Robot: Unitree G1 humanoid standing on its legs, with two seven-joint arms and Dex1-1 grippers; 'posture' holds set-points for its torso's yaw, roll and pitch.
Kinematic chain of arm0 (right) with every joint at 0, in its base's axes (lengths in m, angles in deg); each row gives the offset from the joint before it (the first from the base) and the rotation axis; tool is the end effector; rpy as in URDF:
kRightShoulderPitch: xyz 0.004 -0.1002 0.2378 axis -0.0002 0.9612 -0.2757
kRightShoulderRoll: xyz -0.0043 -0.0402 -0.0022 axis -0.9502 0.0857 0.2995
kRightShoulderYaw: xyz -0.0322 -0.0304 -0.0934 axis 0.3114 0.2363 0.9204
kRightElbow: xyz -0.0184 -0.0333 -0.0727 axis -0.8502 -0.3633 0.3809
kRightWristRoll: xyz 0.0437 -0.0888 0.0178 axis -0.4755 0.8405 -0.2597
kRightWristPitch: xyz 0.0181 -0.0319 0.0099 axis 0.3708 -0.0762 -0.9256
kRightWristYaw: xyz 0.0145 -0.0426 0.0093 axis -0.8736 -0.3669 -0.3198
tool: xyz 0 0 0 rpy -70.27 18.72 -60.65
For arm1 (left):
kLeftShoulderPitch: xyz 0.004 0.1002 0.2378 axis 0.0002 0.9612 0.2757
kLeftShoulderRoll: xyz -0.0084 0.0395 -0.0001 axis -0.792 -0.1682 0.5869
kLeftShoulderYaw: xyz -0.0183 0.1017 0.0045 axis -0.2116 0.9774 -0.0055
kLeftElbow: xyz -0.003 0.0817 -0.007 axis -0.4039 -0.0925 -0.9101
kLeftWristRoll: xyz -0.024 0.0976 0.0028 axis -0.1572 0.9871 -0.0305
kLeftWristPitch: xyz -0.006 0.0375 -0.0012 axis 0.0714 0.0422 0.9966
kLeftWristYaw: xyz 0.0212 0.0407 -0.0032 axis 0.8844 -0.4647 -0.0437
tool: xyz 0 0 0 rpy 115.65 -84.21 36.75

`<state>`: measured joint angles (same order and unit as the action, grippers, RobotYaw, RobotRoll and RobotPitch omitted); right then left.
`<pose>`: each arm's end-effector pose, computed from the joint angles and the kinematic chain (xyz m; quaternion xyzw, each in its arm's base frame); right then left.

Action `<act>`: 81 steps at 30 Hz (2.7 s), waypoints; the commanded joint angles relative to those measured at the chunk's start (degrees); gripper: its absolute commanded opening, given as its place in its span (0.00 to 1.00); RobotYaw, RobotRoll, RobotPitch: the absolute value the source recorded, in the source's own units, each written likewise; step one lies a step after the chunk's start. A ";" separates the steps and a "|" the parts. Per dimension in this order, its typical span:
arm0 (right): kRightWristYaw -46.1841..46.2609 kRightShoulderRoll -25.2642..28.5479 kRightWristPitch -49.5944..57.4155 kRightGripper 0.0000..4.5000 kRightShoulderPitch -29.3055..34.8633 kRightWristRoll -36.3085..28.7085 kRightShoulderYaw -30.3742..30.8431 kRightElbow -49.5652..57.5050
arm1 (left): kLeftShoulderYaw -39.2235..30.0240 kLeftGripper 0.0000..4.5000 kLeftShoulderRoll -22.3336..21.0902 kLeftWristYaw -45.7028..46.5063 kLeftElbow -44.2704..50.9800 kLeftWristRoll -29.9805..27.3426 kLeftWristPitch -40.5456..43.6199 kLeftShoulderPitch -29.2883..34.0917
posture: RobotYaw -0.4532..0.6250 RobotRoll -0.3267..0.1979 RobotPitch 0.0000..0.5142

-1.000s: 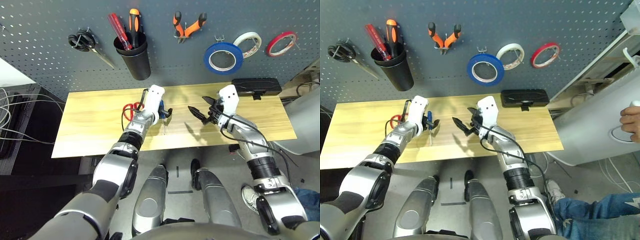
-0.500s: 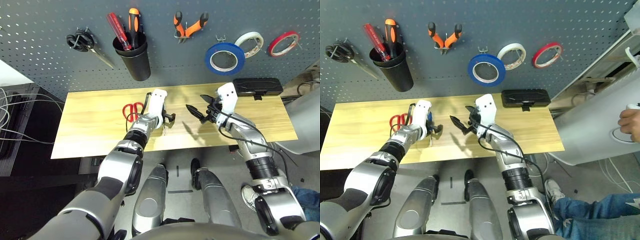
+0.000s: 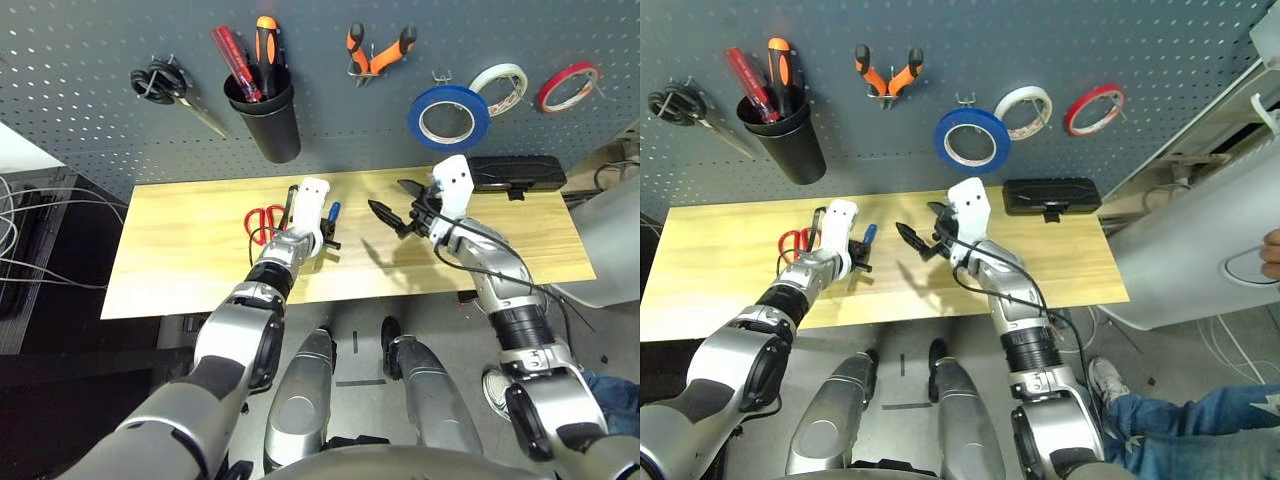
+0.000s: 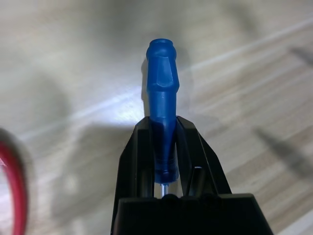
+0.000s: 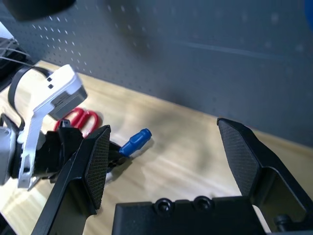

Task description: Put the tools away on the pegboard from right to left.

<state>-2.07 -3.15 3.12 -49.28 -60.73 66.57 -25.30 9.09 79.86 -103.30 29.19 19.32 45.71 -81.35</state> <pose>0.2996 -0.1470 0.1184 -0.0325 -0.0005 0.3638 0.9309 0.3238 0.1415 0.0524 0.0369 0.2110 -0.1552 0.9644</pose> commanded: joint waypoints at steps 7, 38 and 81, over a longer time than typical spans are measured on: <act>-2.87 -0.69 1.89 1.00 -4.27 -3.05 -0.54 0.22 | 5.76 0.12 -0.29 -15.71 37.06 -5.63 -8.90 17.17 | 0.58 0.62 0.54; -13.49 0.26 -3.64 1.00 -9.52 -6.91 0.59 3.46 | -1.68 0.12 -4.50 -11.73 63.01 -17.86 -5.34 11.34 | 0.58 0.62 0.52; -9.55 -4.85 -12.24 1.00 -16.82 -6.02 0.22 -4.95 | -7.65 0.12 -9.64 -5.76 28.83 -9.67 -34.99 -3.52 | 0.58 0.62 0.49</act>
<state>-11.61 -7.91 -9.33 -66.80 -67.15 66.34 -31.22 0.82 70.73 -109.38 59.25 8.17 11.01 -85.65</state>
